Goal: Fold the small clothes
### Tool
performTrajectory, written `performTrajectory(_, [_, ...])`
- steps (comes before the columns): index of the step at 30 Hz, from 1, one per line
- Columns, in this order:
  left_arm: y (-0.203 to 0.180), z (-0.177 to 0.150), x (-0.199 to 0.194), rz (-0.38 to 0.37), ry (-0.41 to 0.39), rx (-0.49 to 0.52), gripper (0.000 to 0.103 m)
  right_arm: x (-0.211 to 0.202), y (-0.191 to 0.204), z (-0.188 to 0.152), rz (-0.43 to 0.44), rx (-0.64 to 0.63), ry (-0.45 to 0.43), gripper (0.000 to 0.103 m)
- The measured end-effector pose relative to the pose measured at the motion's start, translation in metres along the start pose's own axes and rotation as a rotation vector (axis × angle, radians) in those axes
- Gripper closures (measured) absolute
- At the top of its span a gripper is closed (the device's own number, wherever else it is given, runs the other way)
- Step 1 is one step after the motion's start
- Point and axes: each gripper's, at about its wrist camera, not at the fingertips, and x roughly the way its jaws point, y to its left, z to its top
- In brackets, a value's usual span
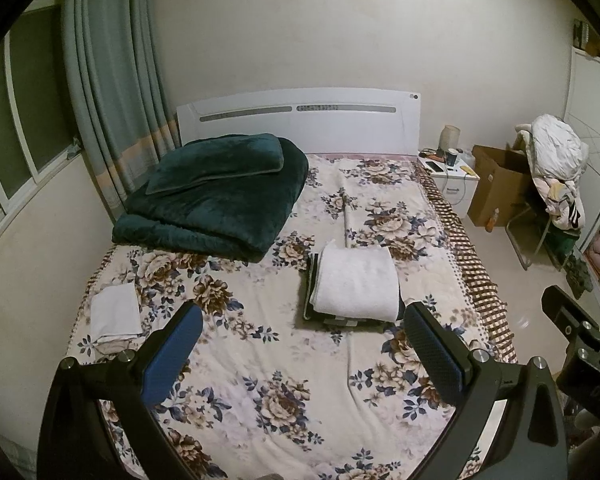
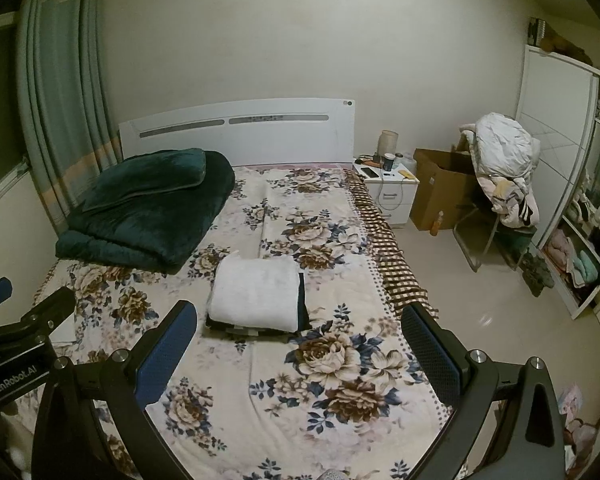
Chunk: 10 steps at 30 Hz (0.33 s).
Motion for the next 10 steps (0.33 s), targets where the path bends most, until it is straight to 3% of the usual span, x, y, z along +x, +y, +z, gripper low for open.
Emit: performTrajectory(10, [0.0010, 0.0007, -0.0022, -0.001, -0.002, -0.001, 0.000, 0.0006, 0.0009, -0.0012, -0.001, 0.001, 0.001, 0.000])
